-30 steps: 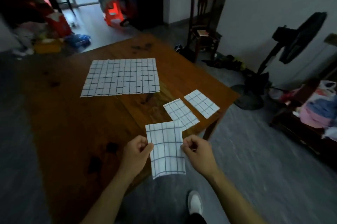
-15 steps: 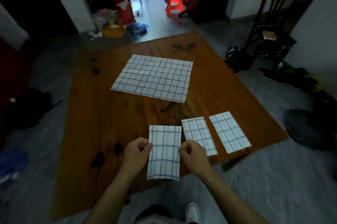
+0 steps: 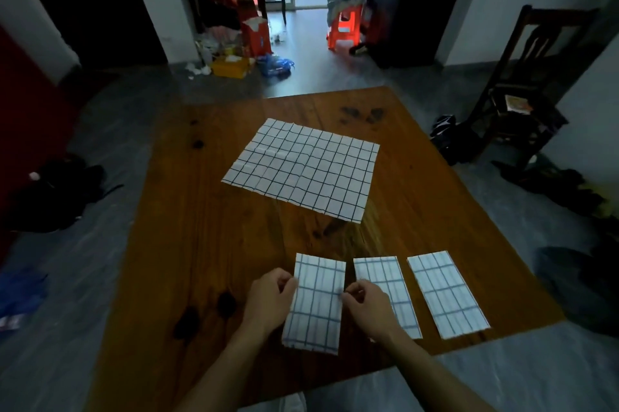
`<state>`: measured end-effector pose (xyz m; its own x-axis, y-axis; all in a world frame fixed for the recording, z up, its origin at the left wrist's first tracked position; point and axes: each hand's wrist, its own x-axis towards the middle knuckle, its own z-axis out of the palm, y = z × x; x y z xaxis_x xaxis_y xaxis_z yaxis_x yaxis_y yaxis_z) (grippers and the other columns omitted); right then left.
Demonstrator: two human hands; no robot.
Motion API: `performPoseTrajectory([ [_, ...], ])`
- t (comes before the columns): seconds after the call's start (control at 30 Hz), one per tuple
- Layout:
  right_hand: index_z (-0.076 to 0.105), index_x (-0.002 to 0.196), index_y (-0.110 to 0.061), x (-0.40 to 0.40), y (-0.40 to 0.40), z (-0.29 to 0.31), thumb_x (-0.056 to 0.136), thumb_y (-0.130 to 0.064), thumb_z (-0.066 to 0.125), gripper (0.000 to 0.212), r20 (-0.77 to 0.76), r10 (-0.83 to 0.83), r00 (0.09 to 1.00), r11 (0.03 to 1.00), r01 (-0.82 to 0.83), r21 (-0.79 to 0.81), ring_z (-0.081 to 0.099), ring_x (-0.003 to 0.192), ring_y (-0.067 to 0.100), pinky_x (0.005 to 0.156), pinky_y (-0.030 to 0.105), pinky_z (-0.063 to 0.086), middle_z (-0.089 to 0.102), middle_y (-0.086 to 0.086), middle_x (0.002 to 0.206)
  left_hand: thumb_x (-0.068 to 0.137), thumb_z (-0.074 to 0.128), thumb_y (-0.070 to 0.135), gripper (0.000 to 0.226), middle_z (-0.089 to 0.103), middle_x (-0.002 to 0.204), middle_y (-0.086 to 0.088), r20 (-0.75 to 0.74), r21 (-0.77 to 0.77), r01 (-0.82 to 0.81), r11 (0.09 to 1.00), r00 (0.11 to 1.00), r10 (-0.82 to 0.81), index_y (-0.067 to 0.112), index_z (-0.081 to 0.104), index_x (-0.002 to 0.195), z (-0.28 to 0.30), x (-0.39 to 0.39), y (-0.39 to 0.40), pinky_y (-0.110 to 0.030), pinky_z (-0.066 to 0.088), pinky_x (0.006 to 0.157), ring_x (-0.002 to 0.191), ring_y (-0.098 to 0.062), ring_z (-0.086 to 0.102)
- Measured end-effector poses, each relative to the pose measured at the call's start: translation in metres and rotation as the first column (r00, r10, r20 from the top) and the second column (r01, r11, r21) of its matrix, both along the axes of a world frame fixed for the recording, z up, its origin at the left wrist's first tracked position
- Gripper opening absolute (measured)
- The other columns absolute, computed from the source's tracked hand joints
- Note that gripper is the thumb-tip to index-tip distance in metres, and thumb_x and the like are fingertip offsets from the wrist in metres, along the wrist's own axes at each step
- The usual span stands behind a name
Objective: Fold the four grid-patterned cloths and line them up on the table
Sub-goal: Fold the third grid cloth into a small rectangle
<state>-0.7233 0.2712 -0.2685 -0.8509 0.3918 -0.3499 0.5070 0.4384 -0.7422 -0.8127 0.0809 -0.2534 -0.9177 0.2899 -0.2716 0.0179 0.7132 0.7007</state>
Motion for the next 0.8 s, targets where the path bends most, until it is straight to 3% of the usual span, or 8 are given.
performPoseTrajectory([
  [0.27, 0.063, 0.097, -0.023, -0.003, 0.026, 0.014, 0.096, -0.025, 0.06, 0.004, -0.07, -0.017, 0.997, 1.0, 0.018, 0.024, 0.062, 0.084, 0.006, 0.067, 0.014, 0.043, 0.065, -0.008, 0.089, 0.099, 0.052, 0.034, 0.012, 0.063, 0.087, 0.013, -0.037, -0.029, 0.009, 1.0, 0.999, -0.01, 0.027, 0.062, 0.097, -0.006, -0.014, 0.0, -0.018, 0.045, 0.064, 0.079, 0.0, 0.06],
  [0.53, 0.062, 0.101, -0.024, 0.011, 0.051, 0.023, 0.096, -0.028, 0.06, 0.007, -0.172, 0.072, 0.982, 0.997, -0.065, 0.05, 0.061, 0.089, 0.006, 0.077, 0.02, 0.05, 0.065, -0.01, 0.094, 0.098, 0.052, 0.036, 0.014, 0.065, 0.096, 0.012, -0.056, -0.041, 0.026, 0.999, 0.998, -0.028, 0.026, 0.061, 0.102, 0.01, 0.004, 0.011, -0.015, 0.042, 0.064, 0.088, 0.0, 0.059],
  [0.7, 0.059, 0.118, -0.023, 0.012, 0.058, 0.031, 0.096, -0.033, 0.058, 0.025, -0.208, 0.254, 0.945, 0.967, -0.239, 0.091, 0.056, 0.104, 0.005, 0.089, 0.026, 0.05, 0.06, -0.009, 0.114, 0.096, 0.054, 0.039, 0.033, 0.058, 0.111, 0.013, -0.142, -0.078, -0.05, 0.996, 0.989, 0.039, 0.029, 0.051, 0.128, 0.03, 0.026, 0.002, -0.018, 0.044, 0.079, 0.098, -0.001, 0.054],
  [0.8, 0.057, 0.125, -0.021, 0.005, 0.051, 0.046, 0.096, -0.034, 0.058, 0.031, -0.212, 0.34, 0.916, 0.938, -0.316, 0.141, 0.053, 0.106, 0.007, 0.088, 0.021, 0.043, 0.056, -0.007, 0.117, 0.096, 0.055, 0.04, 0.038, 0.057, 0.117, 0.009, -0.218, -0.059, -0.114, 0.992, 0.971, 0.099, 0.027, 0.051, 0.131, 0.046, 0.042, -0.011, -0.023, 0.045, 0.086, 0.104, -0.005, 0.053],
])
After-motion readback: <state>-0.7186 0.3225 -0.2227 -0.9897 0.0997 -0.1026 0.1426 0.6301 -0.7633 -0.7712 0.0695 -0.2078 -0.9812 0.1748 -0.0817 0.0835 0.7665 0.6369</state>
